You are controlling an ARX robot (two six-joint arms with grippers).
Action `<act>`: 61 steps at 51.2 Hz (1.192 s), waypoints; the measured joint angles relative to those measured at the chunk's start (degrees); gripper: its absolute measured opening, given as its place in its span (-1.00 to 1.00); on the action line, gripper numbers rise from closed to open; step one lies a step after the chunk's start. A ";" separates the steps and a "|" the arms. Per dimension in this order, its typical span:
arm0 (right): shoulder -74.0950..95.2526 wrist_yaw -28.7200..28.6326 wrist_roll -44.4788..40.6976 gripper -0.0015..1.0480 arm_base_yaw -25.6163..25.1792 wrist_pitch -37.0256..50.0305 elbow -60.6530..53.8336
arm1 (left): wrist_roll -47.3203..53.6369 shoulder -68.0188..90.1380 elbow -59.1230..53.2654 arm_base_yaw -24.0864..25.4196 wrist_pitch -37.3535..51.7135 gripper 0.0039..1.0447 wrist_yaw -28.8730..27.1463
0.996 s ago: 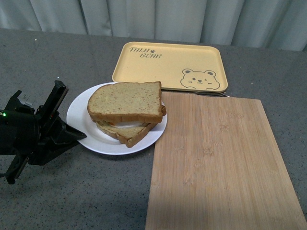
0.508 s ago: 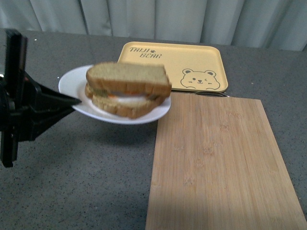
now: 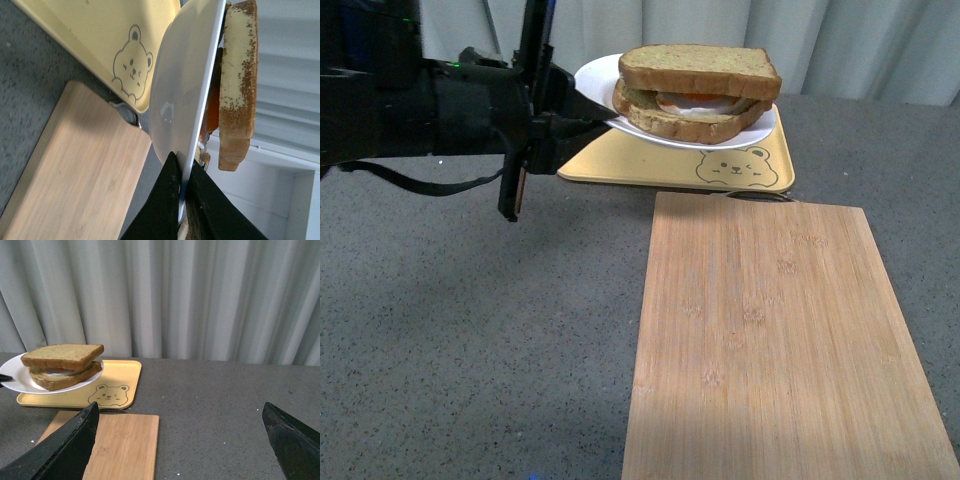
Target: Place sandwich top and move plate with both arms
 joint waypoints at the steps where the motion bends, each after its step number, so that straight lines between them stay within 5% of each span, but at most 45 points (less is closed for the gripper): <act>1: 0.00 0.00 0.00 0.82 0.00 0.00 0.00 | -0.02 0.44 0.66 -0.09 -0.24 -0.94 -0.22; 44: 0.00 0.00 0.00 0.82 0.00 0.00 0.00 | -2.91 19.45 28.37 -2.36 -15.47 -0.94 -6.93; 61: 0.00 0.02 0.00 0.82 0.00 0.00 0.00 | -1.53 18.40 27.58 -2.01 -16.26 -0.04 -6.84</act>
